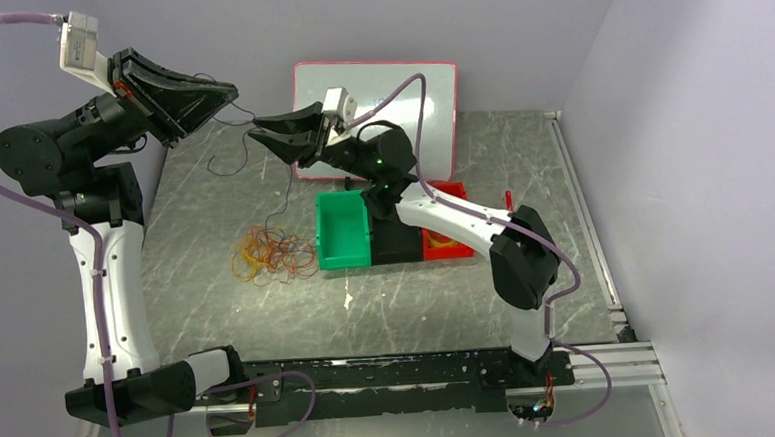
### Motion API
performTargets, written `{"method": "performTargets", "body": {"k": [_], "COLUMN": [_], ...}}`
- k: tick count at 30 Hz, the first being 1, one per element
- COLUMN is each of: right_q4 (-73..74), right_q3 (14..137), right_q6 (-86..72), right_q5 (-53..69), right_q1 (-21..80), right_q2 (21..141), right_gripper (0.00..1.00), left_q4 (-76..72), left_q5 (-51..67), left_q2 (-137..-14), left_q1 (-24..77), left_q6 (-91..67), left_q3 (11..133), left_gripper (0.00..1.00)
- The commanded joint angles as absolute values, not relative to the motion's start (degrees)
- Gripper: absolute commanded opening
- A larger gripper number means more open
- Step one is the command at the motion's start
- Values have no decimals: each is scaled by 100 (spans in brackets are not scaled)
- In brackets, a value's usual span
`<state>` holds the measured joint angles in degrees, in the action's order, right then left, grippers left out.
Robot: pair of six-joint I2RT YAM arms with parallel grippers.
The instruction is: Untangle the cables
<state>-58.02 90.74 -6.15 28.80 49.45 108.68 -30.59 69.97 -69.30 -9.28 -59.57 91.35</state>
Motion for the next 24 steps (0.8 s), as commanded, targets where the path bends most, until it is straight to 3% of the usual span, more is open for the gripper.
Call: {"method": "performTargets", "body": {"k": [1, 5, 11, 17, 24], "right_q4": [-5980, -5871, -5500, -4247, -2669], "right_q3": [8988, 8807, 8582, 8774, 9038], "right_q6": [-550, -431, -161, 453, 1203], "right_q5": [3048, 2861, 2287, 1676, 357], "right_q1": [4922, 4927, 4918, 4911, 4914], "right_q2": [10624, 10472, 10065, 9514, 9039], "right_gripper": [24, 0, 0, 0, 0], "left_q4": [-3008, -2891, -2560, -1658, -1077], "left_q5": [7082, 7052, 6973, 6643, 6380], "left_q2": [-6816, -6771, -6664, -6362, -6077], "left_q1": [-923, -922, -923, -923, -923], "left_q6": [-5839, -5722, -5399, -4655, -4186], "left_q3": [9114, 9072, 8986, 8716, 8206], "left_gripper": [7, 7, 9, 39, 55]}}
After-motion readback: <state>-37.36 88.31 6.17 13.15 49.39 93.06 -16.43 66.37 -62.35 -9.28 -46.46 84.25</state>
